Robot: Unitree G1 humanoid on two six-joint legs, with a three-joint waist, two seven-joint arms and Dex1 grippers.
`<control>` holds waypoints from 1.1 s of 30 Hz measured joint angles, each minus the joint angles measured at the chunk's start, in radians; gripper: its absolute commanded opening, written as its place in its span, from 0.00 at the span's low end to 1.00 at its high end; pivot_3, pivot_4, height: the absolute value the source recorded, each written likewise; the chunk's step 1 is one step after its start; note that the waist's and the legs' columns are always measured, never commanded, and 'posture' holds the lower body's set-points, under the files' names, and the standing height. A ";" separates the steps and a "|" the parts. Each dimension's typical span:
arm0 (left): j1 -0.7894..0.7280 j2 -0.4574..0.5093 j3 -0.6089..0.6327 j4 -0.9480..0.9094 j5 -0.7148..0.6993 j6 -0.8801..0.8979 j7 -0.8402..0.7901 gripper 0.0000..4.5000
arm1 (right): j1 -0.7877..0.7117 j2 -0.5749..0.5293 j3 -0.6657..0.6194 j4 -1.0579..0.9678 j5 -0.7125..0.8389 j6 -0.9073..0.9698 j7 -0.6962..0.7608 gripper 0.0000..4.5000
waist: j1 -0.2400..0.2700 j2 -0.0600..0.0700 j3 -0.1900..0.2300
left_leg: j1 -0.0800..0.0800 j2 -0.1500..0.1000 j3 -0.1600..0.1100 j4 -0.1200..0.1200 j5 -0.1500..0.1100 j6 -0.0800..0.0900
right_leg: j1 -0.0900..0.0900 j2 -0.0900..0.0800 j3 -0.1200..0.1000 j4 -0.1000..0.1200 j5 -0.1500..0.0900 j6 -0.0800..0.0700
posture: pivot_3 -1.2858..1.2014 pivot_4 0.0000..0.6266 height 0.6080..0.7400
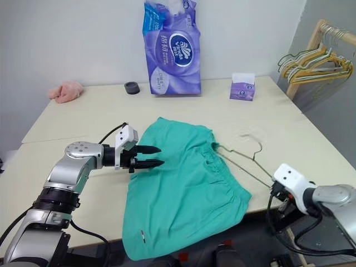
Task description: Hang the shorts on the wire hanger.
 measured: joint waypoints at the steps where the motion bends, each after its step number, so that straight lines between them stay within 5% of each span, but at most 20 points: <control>1: 0.000 0.001 0.000 -0.001 0.000 0.000 0.003 0.59 | 0.009 -0.005 -0.022 -0.017 0.006 0.009 0.007 0.00 | 0.000 0.000 0.000 | 0.000 0.000 0.000 0.000 0.000 0.000 | 0.000 0.000 0.000 0.000 0.000 0.000 | 0.45 0.11 1.00; 12: -0.022 0.000 -0.005 -0.006 0.008 0.003 0.004 0.59 | 0.142 0.019 -0.036 -0.123 0.033 0.038 0.014 0.00 | 0.000 0.000 0.000 | 0.000 0.000 0.000 0.000 0.000 0.000 | 0.000 0.000 0.000 0.000 0.000 0.000 | 0.45 0.11 1.00; 22: -0.019 -0.010 -0.013 -0.028 0.005 0.009 0.003 0.59 | 0.079 0.106 -0.141 -0.012 0.055 0.051 -0.023 0.00 | 0.000 0.000 0.000 | 0.000 0.000 0.001 0.000 0.000 0.000 | 0.000 0.000 0.001 0.000 0.000 0.000 | 0.45 0.11 1.00; 33: -0.019 -0.011 -0.013 -0.044 0.003 0.029 0.003 0.59 | 0.063 0.102 -0.083 -0.017 0.062 0.051 -0.031 0.00 | 0.000 0.000 0.000 | 0.000 0.000 0.001 0.000 0.000 0.000 | 0.000 0.000 0.001 0.000 0.000 0.000 | 0.45 0.11 1.00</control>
